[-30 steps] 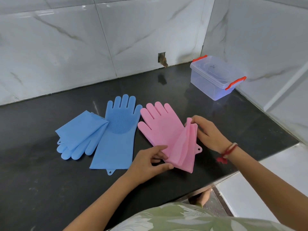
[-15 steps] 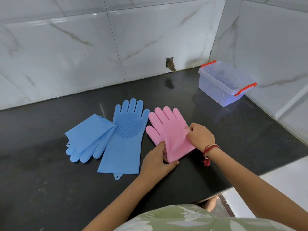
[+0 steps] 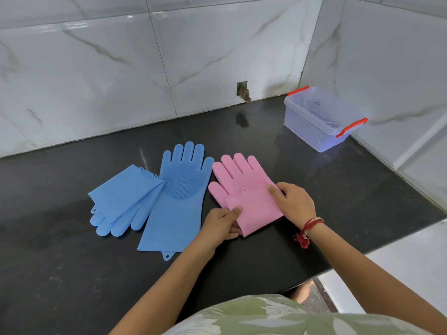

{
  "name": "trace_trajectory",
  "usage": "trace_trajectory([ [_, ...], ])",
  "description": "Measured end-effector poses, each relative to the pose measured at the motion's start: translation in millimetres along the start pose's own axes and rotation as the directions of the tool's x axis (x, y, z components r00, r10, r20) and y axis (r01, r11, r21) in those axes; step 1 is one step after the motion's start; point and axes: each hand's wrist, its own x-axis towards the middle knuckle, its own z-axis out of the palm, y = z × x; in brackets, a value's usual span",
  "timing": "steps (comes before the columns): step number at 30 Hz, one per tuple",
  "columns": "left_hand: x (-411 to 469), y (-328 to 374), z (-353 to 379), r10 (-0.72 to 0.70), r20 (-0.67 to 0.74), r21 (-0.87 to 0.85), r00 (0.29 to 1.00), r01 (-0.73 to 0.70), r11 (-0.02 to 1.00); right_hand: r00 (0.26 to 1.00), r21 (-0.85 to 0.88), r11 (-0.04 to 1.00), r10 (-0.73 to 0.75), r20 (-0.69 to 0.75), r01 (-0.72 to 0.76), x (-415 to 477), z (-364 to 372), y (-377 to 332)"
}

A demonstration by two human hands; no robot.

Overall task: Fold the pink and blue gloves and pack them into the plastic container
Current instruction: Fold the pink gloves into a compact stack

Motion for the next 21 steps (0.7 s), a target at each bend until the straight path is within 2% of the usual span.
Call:
trace_trajectory([
  [4, -4, 3, -5, -0.101, 0.08, -0.022, 0.992, 0.103, 0.994, 0.999, 0.098, 0.995, 0.009, 0.037, -0.013, -2, -3, 2],
  [7, -5, 2, -2, -0.092, 0.031, 0.024, 0.995, 0.091, 0.996, 0.999, 0.091, 0.995, 0.031, 0.026, -0.033, -1, -2, 4],
  [9, -5, 0, 1, -0.032, -0.045, 0.153, 0.998, 0.038, 0.988, 0.999, 0.035, 0.999, 0.016, -0.04, -0.014, -3, 0, 6],
  [11, -5, -3, 3, 0.087, -0.142, 0.356, 0.986, -0.031, 0.934, 0.995, -0.007, 1.0, -0.019, -0.1, 0.018, -7, 1, 8],
  [12, -5, -5, 2, 0.181, -0.193, 0.476, 0.964, -0.069, 0.877, 0.991, -0.023, 0.999, -0.051, -0.12, 0.049, -8, 1, 9],
  [14, -5, -8, 1, 0.395, -0.257, 0.705, 0.882, -0.108, 0.7, 0.972, -0.102, 0.979, -0.189, -0.138, 0.176, -7, -2, 12],
  [16, -7, -10, -1, 0.612, -0.213, 0.846, 0.761, -0.17, 0.506, 0.889, -0.217, 0.88, -0.449, -0.09, 0.422, -6, -7, 12],
  [17, -7, -11, -1, 0.713, -0.128, 0.89, 0.689, -0.238, 0.389, 0.821, -0.257, 0.799, -0.57, -0.037, 0.543, -3, -7, 15],
  [18, -5, -12, -1, 0.793, 0.005, 0.915, 0.61, -0.322, 0.242, 0.778, -0.254, 0.749, -0.628, 0.022, 0.612, -1, -8, 16],
  [19, -2, -12, -1, 0.831, 0.169, 0.911, 0.53, -0.406, 0.074, 0.779, -0.223, 0.75, -0.623, 0.077, 0.622, 1, -10, 17],
  [20, 0, -12, -4, 0.807, 0.329, 0.87, 0.49, -0.489, -0.058, 0.801, -0.186, 0.779, -0.587, 0.118, 0.599, 3, -12, 19],
  [21, 1, -10, -8, 0.738, 0.438, 0.819, 0.512, -0.567, -0.092, 0.822, -0.157, 0.808, -0.548, 0.154, 0.568, 5, -15, 22],
])
